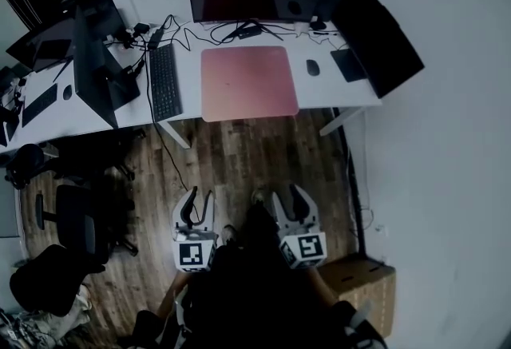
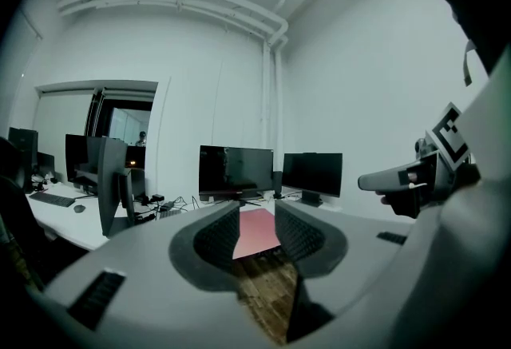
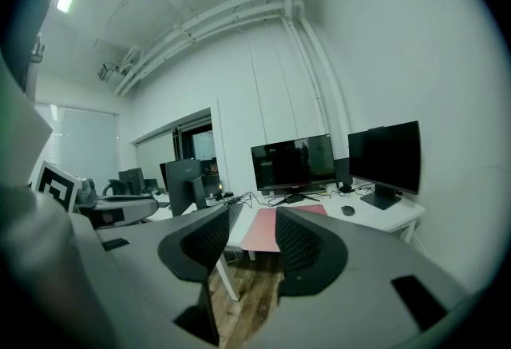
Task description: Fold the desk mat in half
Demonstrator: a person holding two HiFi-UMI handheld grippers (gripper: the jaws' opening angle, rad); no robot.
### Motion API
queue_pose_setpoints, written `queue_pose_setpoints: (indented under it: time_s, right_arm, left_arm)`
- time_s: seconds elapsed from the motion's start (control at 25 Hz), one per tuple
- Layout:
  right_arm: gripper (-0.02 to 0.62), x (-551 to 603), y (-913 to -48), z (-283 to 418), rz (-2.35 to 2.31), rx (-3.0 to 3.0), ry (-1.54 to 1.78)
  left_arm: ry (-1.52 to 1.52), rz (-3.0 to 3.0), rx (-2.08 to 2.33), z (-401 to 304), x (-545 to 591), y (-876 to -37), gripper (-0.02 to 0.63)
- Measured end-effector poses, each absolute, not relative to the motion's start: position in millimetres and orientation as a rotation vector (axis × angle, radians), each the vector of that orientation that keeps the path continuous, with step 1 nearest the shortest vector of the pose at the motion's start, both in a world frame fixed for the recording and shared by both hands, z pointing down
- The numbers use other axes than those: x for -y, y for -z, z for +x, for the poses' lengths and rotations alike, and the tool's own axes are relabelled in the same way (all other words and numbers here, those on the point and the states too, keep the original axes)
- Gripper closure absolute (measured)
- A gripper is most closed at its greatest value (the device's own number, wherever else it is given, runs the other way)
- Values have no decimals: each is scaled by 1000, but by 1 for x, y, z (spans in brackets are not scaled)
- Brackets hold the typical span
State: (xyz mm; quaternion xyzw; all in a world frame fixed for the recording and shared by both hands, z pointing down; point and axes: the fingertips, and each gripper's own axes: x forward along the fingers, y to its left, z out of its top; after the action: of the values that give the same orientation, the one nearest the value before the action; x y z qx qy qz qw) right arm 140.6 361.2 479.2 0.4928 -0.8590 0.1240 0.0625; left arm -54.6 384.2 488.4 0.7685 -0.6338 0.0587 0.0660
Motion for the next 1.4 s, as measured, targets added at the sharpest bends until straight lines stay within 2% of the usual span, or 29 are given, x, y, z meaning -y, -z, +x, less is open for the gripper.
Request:
queue_pose_setpoints:
  time_s: [0.6, 1.16, 1.28, 1.4]
  right_arm:
    - [433, -180, -496, 168, 1213, 2608, -286]
    - [433, -89, -564, 161, 968, 2422, -167]
    - [433, -75, -595, 154, 908, 2370, -169]
    - [433, -60, -634, 149, 810, 2301, -202]
  left_arm:
    - [-257, 2295, 2006, -11, -227, -482, 469]
    - [-730, 2340, 1881, -4, -139, -548, 469]
    - [-838, 2387, 1798, -4, -119, -576, 458]
    - [-1017, 2405, 1678, -9, -100, -619, 414]
